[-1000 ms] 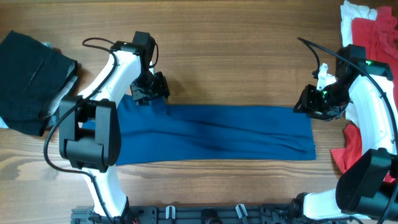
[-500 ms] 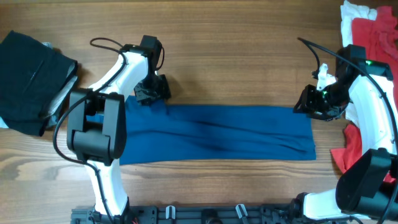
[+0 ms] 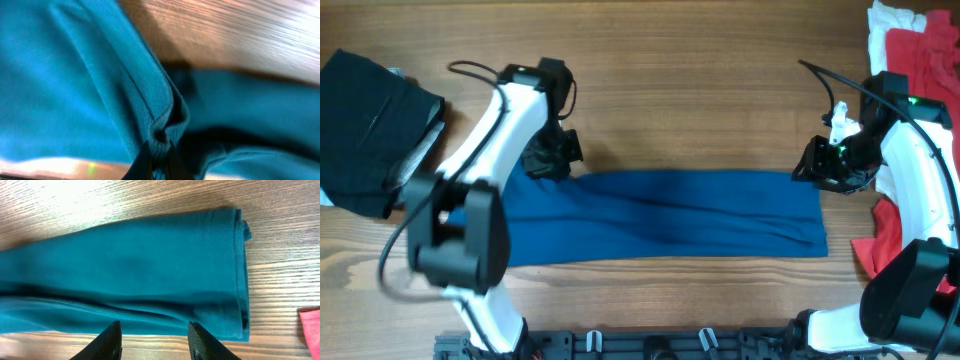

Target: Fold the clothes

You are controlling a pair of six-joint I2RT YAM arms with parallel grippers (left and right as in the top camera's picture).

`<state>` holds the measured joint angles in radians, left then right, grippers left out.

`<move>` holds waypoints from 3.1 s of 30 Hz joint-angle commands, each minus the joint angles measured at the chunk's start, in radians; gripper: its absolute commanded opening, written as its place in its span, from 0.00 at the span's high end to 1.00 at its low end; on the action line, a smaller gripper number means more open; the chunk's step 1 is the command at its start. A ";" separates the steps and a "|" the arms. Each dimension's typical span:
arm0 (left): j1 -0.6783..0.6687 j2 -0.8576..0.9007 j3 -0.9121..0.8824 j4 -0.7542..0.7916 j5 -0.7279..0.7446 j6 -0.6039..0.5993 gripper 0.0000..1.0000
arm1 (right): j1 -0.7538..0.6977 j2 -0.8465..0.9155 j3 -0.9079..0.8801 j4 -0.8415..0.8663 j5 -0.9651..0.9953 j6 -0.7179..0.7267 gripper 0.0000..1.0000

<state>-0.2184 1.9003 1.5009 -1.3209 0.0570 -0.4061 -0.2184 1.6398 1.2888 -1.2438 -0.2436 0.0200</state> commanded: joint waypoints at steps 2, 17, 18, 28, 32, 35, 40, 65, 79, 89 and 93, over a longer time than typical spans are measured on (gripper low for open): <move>-0.046 -0.083 0.002 -0.114 -0.002 0.009 0.96 | 0.002 0.004 -0.006 0.001 -0.020 -0.017 0.57; -0.251 -0.083 -0.247 -0.056 -0.002 -0.029 0.94 | 0.002 0.004 -0.006 -0.003 -0.020 -0.017 0.57; -0.251 -0.083 -0.247 -0.042 0.002 -0.029 0.94 | 0.002 0.004 -0.006 -0.003 -0.020 -0.017 0.57; -0.251 -0.083 -0.249 0.095 0.130 -0.074 0.65 | 0.002 0.004 -0.006 -0.003 -0.020 -0.017 0.57; -0.223 -0.098 -0.241 0.076 0.110 -0.043 0.72 | 0.002 0.004 -0.006 -0.005 -0.021 -0.017 0.57; -0.159 -0.189 -0.224 0.042 0.011 -0.044 0.72 | 0.002 0.004 -0.006 -0.005 -0.021 -0.017 0.57; -0.001 -0.290 -0.224 0.070 -0.059 -0.047 0.60 | 0.003 0.004 -0.006 -0.005 -0.021 -0.017 0.57; 0.260 -0.060 -0.367 0.219 -0.320 -0.045 0.58 | 0.003 0.004 -0.006 -0.008 -0.021 -0.017 0.56; 0.425 -0.061 -0.414 0.217 -0.245 -0.074 0.96 | 0.002 0.004 -0.006 -0.002 -0.019 -0.017 0.56; 0.425 -0.061 -0.414 0.138 -0.241 -0.073 0.73 | 0.002 0.004 -0.006 -0.002 -0.010 -0.016 0.56; 0.425 -0.061 -0.414 0.121 -0.241 -0.073 0.83 | 0.002 0.004 -0.006 -0.006 -0.010 -0.016 0.56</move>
<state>0.1986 1.8294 1.0973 -1.1774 -0.1818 -0.4717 -0.2184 1.6398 1.2888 -1.2484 -0.2436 0.0200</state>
